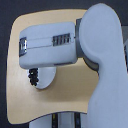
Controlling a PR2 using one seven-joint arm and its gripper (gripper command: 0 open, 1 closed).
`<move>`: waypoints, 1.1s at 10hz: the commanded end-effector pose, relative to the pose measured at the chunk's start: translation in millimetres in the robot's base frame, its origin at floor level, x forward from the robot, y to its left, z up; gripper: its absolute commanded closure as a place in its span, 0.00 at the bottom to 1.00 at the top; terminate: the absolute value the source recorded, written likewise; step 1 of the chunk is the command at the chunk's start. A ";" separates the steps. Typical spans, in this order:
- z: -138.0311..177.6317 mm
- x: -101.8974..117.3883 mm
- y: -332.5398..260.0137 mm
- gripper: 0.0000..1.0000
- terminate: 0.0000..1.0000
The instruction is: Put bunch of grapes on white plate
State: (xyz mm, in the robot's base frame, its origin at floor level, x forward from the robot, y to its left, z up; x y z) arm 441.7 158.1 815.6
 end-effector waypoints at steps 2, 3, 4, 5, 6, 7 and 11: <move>-58.3 -8.1 -16.3 1.00 0.00; -60.9 -8.0 -15.7 1.00 0.00; -63.8 -7.5 -20.2 1.00 0.00; -65.0 -8.5 -20.4 1.00 0.00; -65.7 -8.9 -20.4 1.00 0.00; -65.4 -7.1 -21.2 1.00 0.00; -67.8 -8.2 -21.2 1.00 0.00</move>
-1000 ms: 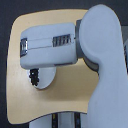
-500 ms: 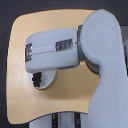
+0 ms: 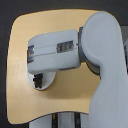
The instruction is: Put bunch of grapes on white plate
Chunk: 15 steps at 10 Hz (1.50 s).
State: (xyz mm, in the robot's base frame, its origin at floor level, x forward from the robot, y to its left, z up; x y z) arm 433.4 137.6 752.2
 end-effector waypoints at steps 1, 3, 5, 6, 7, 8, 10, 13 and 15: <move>-5.8 0.7 -2.1 1.00 0.00; -7.4 0.7 -2.3 1.00 0.00; -13.7 -5.2 -0.7 1.00 0.00; -14.9 -3.5 -1.9 1.00 0.00; -13.8 -1.9 -3.7 1.00 0.00; -12.0 1.8 -5.4 1.00 0.00; -9.0 5.1 -8.9 0.00 0.00; 2.4 12.4 -16.5 0.00 0.00; 22.1 20.9 -16.2 0.00 0.00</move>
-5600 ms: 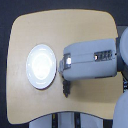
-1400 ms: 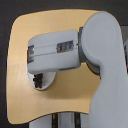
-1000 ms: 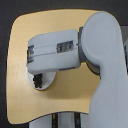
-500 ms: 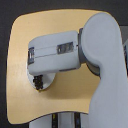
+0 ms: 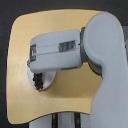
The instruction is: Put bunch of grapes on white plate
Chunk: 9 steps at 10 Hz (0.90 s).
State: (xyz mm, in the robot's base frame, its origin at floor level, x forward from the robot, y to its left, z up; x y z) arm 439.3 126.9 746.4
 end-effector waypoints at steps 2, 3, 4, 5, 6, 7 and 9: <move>56.1 22.0 -3.9 0.00 0.00; 71.0 28.4 -6.2 0.00 0.00; 86.4 36.7 -6.4 0.00 0.00; 103.0 45.3 -5.9 0.00 0.00; 119.7 54.8 -8.3 0.00 0.00; 136.8 63.5 -11.7 0.00 0.00; 167.0 74.2 -12.7 0.00 0.00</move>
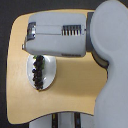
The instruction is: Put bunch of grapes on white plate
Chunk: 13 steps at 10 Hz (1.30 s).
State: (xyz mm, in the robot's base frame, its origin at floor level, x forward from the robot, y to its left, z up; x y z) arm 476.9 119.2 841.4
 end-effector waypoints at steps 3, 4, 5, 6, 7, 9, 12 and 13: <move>110.1 37.7 -11.1 0.00 0.00; 115.7 37.1 -21.8 0.00 0.00; 117.5 28.7 -51.1 0.00 0.00; 117.7 23.1 -74.9 0.00 0.00; 119.5 18.4 -122.5 0.00 0.00; 126.3 19.3 -189.2 0.00 0.00; 135.8 20.3 -276.8 0.00 0.00; 137.4 21.3 -296.6 0.00 0.00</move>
State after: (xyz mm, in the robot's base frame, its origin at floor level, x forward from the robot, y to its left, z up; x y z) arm 498.9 -50.2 965.9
